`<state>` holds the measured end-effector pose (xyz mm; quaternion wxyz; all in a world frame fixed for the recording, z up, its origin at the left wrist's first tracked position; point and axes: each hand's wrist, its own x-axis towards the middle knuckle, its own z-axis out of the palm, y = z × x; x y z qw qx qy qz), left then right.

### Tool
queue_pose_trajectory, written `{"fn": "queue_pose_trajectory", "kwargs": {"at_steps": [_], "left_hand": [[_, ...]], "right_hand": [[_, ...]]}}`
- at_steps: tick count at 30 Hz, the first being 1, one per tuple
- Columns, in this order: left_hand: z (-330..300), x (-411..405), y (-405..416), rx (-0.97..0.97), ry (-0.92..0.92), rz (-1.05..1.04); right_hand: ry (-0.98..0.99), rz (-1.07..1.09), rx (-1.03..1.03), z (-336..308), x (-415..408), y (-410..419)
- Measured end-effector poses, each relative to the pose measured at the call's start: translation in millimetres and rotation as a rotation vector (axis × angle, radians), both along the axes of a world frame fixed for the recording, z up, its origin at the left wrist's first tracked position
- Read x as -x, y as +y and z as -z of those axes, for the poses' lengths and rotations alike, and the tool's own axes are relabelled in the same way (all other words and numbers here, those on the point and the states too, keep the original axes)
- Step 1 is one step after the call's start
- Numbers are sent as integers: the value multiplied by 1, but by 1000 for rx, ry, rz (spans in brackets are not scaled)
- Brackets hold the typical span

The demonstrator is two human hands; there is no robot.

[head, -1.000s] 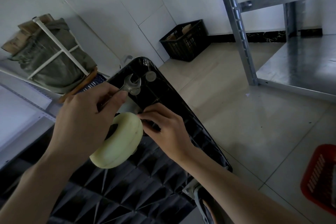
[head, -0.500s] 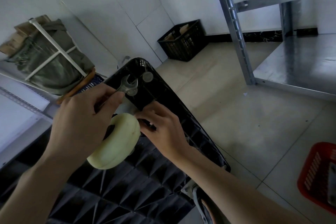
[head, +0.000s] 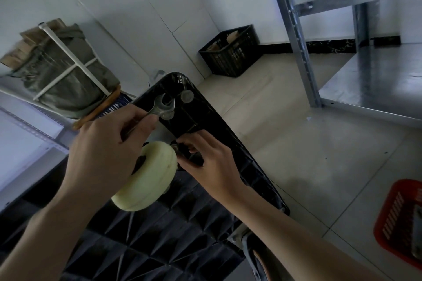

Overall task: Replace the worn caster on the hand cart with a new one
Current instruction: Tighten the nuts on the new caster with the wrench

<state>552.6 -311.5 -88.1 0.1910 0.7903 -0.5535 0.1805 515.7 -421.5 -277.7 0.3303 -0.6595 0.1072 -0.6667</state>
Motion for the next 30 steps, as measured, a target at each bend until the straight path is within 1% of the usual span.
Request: {"fn": "queue_pose_trajectory", "kwargs": {"at_steps": [3, 7, 10, 12, 15, 16, 18, 20, 24, 27, 30], "left_hand": [[0, 0, 0, -3, -1, -9], [-1, -1, 1, -1, 0, -10], [-1, 0, 1, 0, 4, -11], [-1, 1, 1, 3, 7, -10], [-1, 2, 1, -1, 4, -14], [-1, 2, 0, -4, 1, -14], [-1, 2, 0, -11, -2, -11], [-1, 2, 1, -7, 0, -10], [0, 2, 1, -4, -2, -7], [0, 2, 1, -6, -7, -8], [1, 2, 1, 4, 2, -7]], "right_hand": [[4, -28, 20, 0, -1, 0], [3, 44, -28, 4, 1, -1], [44, -9, 14, 1, 4, 2], [52, -8, 31, 0, 1, 2], [-3, 56, -45, 3, 0, -1], [7, 45, -42, 3, 2, -1], [50, -11, 7, 0, 5, 0], [69, -21, 54, -2, 3, 0], [24, 10, -38, 1, 3, -3], [46, -43, 15, 0, 6, -3], [29, -17, 47, -1, 0, -5]]}}
